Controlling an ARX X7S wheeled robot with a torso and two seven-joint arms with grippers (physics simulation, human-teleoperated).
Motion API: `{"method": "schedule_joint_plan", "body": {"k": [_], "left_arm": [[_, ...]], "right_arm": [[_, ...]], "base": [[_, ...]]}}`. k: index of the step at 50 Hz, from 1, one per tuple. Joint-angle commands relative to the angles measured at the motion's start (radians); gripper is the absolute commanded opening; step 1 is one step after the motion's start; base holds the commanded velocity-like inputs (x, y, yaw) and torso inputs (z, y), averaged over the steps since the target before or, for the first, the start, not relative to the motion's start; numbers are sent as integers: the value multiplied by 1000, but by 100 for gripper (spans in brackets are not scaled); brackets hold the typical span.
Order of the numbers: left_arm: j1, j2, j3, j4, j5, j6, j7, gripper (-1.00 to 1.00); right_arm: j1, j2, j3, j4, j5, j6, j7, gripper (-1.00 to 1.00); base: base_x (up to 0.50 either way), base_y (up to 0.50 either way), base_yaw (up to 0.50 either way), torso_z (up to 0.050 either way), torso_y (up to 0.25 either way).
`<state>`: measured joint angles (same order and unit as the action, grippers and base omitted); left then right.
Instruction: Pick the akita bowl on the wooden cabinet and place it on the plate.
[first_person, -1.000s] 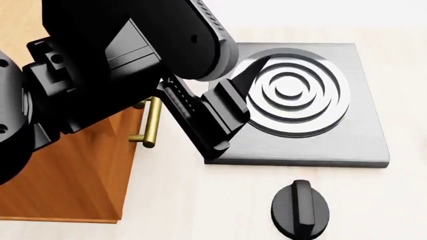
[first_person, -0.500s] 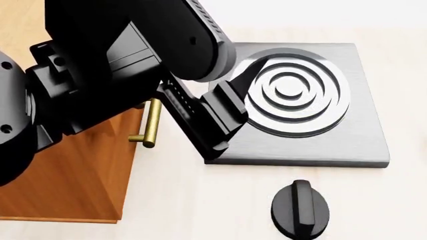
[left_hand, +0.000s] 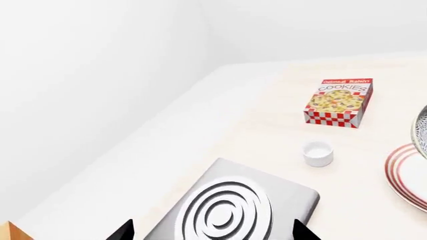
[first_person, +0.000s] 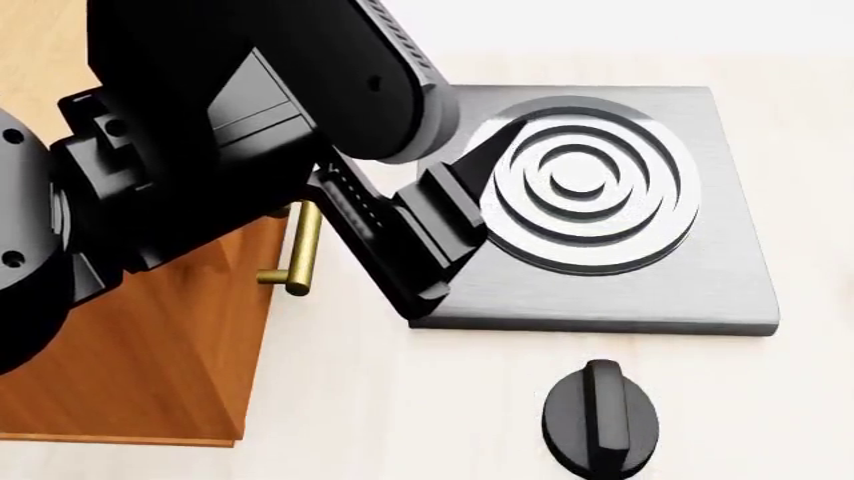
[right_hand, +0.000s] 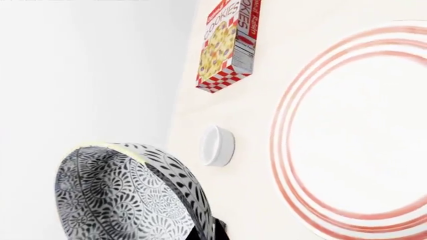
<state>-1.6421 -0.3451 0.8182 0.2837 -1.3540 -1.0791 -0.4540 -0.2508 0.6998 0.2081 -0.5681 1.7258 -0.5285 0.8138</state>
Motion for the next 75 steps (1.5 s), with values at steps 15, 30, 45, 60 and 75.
{"method": "schedule_joint_plan", "body": {"k": [15,30,45,60,75], "left_arm": [[11,-10,11,-6,13,17,12,100],[17,-15,11,0,5,22,3,100],[21,-19,16,-2,6,27,4,100],[23,-20,23,-6,14,35,10,100],[35,-27,29,-6,20,45,14,100]], "right_arm": [[108,-9,-2,77,17,-8,101,-100],[130,-9,7,92,23,-13,144,-100],[131,-5,24,139,35,-13,155,-100],[126,-4,32,182,50,-2,141,-100],[167,2,-4,273,60,30,127,-100]], "base": [[0,0,0,0,1],[0,0,0,0,0],[0,0,0,0,1],[0,0,0,1,0],[0,0,0,0,0]]}}
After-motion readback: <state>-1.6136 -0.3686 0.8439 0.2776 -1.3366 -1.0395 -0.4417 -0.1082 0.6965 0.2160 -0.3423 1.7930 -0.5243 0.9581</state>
